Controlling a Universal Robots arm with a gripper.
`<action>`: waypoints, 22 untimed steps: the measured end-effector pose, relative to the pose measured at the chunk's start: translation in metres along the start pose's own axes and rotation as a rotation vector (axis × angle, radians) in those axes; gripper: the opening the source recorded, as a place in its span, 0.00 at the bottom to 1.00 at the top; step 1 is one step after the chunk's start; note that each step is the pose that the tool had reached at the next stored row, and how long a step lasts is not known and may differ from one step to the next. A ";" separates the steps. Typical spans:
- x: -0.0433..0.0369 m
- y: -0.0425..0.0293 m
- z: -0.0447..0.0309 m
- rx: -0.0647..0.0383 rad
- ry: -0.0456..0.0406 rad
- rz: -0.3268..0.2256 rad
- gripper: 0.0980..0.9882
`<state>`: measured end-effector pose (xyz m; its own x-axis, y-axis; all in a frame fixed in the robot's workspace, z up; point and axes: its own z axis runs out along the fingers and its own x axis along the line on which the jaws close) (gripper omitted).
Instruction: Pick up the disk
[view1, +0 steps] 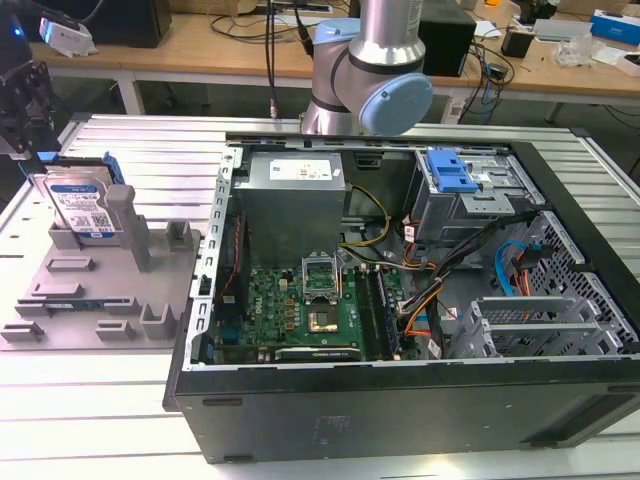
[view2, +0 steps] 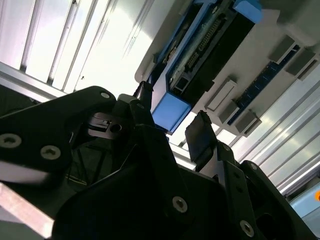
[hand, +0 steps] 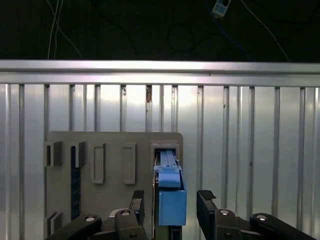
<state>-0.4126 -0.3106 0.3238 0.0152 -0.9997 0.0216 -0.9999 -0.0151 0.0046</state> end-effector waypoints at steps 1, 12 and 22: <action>0.0000 0.0000 0.0013 0.000 0.0000 -0.001 0.50; -0.0003 0.0002 0.0137 0.000 0.0016 -0.010 0.50; -0.0005 0.0003 0.0210 0.000 0.0017 -0.014 0.50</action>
<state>-0.4131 -0.3106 0.3028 0.0293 -0.9993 0.0233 -0.9996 -0.0292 0.0047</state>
